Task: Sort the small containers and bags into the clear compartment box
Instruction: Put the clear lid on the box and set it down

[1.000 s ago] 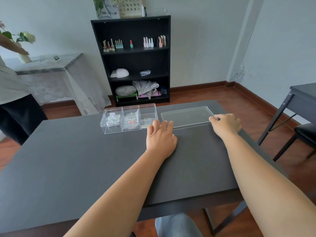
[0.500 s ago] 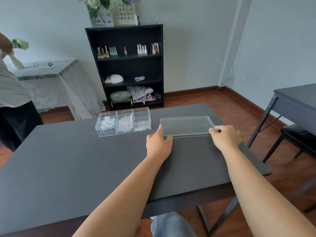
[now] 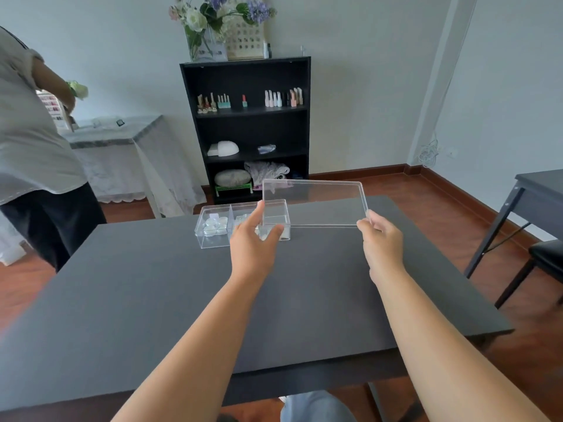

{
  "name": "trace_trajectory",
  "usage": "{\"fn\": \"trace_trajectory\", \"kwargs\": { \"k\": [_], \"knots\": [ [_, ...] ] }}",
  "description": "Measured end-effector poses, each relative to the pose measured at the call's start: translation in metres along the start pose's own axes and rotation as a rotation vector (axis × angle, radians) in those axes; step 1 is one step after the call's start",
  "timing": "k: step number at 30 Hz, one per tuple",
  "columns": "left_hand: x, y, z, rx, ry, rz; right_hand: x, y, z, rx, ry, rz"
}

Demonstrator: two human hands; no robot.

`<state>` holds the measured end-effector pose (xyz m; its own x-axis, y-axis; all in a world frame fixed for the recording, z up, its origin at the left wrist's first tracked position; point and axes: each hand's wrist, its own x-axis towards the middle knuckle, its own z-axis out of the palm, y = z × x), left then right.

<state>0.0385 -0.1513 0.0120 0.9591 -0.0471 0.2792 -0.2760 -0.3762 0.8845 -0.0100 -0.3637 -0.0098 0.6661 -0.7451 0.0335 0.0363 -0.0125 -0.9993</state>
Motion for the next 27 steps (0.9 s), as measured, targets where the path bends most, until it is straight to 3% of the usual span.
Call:
{"fn": "trace_trajectory", "kwargs": {
  "k": [9, 19, 27],
  "knots": [
    [0.035, -0.044, -0.080, -0.063, 0.093, -0.095, -0.015, 0.010, 0.080, -0.158, -0.252, -0.224],
    [0.048, -0.084, -0.104, -0.025, 0.134, -0.144, -0.014, 0.028, 0.113, -0.263, -0.347, -0.296],
    [0.064, -0.094, -0.103, -0.046, 0.140, -0.188, -0.007, 0.033, 0.124, -0.299, -0.325, -0.327]
  ]
}}
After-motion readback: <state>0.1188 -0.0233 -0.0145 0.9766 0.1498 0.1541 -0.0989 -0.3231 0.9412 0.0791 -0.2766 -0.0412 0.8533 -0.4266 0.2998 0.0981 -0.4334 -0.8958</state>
